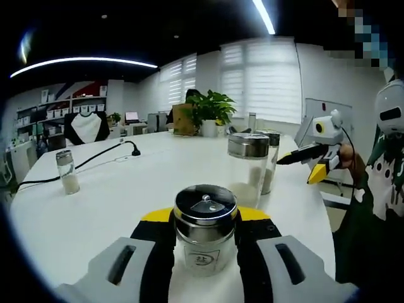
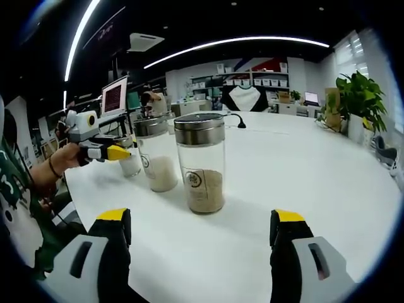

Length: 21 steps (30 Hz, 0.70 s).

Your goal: Rotate the seasoning bottle until the label or dispensing opening points toward the visible target arrow and the bottle remains upright within the marked orientation range

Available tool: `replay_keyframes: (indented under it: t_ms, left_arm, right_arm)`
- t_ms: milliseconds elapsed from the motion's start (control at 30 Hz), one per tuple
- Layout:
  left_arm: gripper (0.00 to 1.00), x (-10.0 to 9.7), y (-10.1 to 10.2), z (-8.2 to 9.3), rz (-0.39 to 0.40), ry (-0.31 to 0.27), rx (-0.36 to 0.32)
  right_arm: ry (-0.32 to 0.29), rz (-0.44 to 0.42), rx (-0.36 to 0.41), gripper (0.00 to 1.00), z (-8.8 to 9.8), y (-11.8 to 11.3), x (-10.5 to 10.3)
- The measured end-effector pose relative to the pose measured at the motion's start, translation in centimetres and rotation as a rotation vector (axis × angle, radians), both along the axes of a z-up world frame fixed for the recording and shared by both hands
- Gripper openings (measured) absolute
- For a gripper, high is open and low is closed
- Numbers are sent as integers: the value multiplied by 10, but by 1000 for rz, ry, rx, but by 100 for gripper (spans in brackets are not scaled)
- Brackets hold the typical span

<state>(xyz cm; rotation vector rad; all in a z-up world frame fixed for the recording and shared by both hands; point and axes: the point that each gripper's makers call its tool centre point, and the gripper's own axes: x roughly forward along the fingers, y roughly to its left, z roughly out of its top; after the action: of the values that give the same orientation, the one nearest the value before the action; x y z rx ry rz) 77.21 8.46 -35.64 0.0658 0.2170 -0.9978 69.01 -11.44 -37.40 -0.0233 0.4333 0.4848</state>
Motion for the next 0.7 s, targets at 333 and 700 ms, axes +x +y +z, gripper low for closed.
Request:
replay_keyframes:
  t_ms: [333, 700]
  left_arm:
    - [38, 1, -3, 2, 96, -6, -18]
    - [38, 4, -3, 2, 254, -15, -36]
  right_arm:
    - [8, 2, -2, 93, -2, 1, 0]
    - [17, 0, -2, 93, -5, 1, 0]
